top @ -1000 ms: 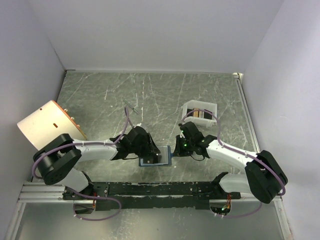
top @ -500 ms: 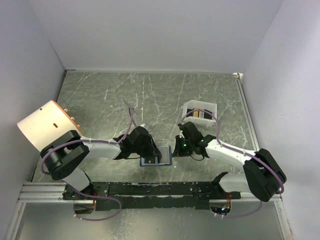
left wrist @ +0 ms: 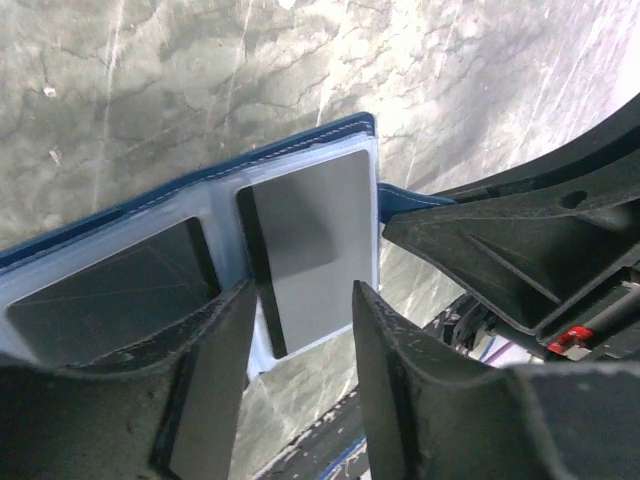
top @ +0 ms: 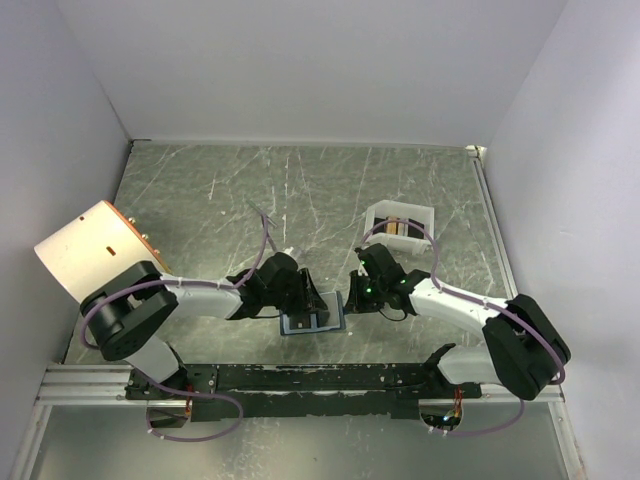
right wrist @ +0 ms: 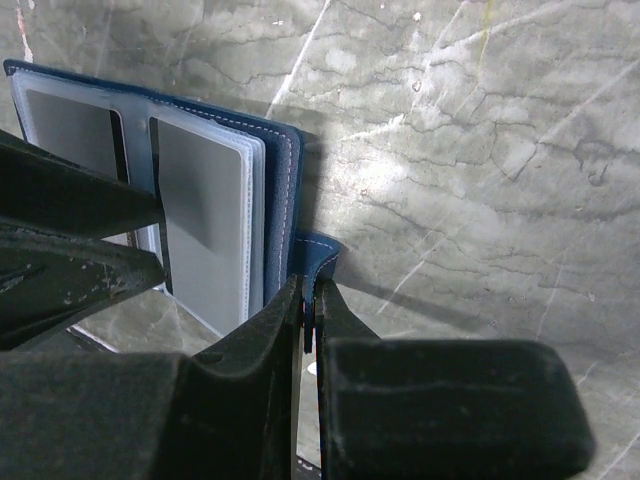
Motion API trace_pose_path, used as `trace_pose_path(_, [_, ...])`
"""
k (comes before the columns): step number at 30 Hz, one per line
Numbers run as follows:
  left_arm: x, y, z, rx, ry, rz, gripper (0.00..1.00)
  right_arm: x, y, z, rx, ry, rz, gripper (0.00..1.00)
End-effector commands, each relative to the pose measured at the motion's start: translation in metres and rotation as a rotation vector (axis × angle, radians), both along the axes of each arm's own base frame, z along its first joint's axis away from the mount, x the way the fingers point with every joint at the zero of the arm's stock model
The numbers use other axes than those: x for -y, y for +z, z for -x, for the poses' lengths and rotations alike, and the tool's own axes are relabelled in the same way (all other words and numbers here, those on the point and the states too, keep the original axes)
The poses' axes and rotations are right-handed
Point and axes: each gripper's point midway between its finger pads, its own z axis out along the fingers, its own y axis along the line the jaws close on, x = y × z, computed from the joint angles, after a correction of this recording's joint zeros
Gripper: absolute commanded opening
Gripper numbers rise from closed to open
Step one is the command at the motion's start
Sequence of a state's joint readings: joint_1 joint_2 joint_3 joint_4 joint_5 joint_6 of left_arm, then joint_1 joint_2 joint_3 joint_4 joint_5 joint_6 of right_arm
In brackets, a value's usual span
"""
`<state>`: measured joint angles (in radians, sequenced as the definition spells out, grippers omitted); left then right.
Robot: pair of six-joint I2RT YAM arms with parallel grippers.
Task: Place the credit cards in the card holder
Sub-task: Insert the credit card into the card holder.
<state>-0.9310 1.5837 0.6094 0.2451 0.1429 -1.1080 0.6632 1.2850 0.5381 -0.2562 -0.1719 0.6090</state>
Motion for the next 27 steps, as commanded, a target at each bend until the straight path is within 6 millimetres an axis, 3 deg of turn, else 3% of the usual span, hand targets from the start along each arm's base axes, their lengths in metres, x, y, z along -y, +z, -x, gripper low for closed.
trace_pose_path(1, [0.009, 0.029, -0.003, 0.059, -0.022, 0.05, 0.58, -0.004, 0.0, 0.001, 0.006, 0.016, -0.015, 0.0])
trace_pose_path(6, [-0.013, 0.03, -0.004, 0.07, 0.033, -0.027, 0.66, -0.006, -0.001, 0.0, 0.007, 0.021, -0.019, 0.0])
trace_pose_path(16, [-0.076, 0.028, -0.004, 0.065, 0.164, -0.203, 0.76, -0.011, 0.0, 0.001, 0.0, 0.034, -0.042, 0.0])
trace_pose_path(27, [-0.092, 0.016, 0.001, 0.023, 0.184, -0.198, 0.8, -0.013, -0.002, 0.003, -0.011, 0.032, -0.043, 0.0])
